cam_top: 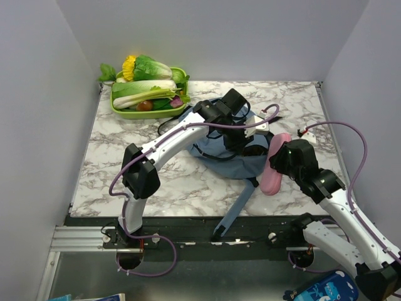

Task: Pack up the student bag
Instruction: Place the stationery in the student bag, then zip the student bag at the center of the board.

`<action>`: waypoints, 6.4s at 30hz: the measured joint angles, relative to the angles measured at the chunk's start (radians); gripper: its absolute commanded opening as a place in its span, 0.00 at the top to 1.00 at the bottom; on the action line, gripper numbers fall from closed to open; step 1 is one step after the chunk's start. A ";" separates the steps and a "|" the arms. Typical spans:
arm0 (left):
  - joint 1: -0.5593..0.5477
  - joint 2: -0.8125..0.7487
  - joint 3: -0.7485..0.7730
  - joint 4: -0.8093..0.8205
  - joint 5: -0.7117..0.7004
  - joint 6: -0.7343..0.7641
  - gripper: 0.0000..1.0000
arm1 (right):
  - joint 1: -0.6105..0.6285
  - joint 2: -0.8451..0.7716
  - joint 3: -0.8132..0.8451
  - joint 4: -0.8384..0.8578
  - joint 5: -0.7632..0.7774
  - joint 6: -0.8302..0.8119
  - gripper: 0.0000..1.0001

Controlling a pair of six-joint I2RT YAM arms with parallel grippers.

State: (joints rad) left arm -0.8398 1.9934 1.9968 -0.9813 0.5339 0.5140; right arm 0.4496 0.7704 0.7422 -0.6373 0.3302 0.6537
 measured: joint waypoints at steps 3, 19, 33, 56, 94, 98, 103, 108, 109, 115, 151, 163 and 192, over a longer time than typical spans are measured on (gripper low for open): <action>0.001 0.004 0.008 0.017 -0.005 -0.021 0.92 | 0.000 -0.001 -0.002 0.001 -0.007 0.001 0.89; 0.189 -0.114 -0.024 0.334 -0.135 -0.372 1.00 | 0.000 -0.007 -0.004 0.016 -0.086 0.080 0.99; 0.175 -0.152 -0.132 0.329 0.028 -0.406 1.00 | 0.000 0.130 -0.056 0.652 0.074 0.066 0.99; 0.246 -0.230 -0.238 0.420 0.024 -0.494 0.98 | 0.428 0.326 -0.237 0.959 0.161 -0.187 1.00; 0.257 -0.241 -0.216 0.329 0.260 -0.383 0.93 | 0.203 0.291 -0.123 0.603 -0.106 -0.192 0.54; 0.255 -0.238 -0.208 0.266 0.303 -0.319 0.77 | 0.203 0.160 -0.241 0.602 -0.098 -0.158 0.53; 0.195 -0.193 -0.121 0.035 0.341 -0.091 0.02 | 0.203 -0.124 -0.293 0.552 -0.078 -0.158 0.37; 0.127 -0.190 -0.124 -0.137 0.350 0.052 0.01 | 0.203 -0.342 -0.220 0.470 -0.029 -0.160 0.35; 0.130 -0.191 -0.124 -0.152 0.350 0.061 0.01 | 0.203 -0.344 -0.196 0.451 -0.024 -0.161 0.34; 0.295 -0.279 -0.186 -0.016 0.345 -0.034 0.01 | 0.203 -0.221 -0.066 0.391 -0.083 -0.217 0.24; 0.879 -0.436 -0.685 0.326 0.267 -0.339 0.01 | 0.533 1.047 0.644 0.487 -0.419 -1.223 0.47; 0.880 -0.407 -0.704 0.353 0.251 -0.375 0.01 | 0.533 1.085 0.644 0.555 -0.344 -1.230 0.88; 0.579 -0.290 -0.780 0.608 0.170 -0.543 0.01 | 0.531 0.846 0.370 0.703 -0.275 -0.980 1.00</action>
State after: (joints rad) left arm -0.2607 1.7031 1.2167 -0.3733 0.7036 -0.0292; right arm 0.9810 1.6165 1.1122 0.0662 0.0551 -0.3264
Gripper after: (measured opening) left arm 0.985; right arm 0.011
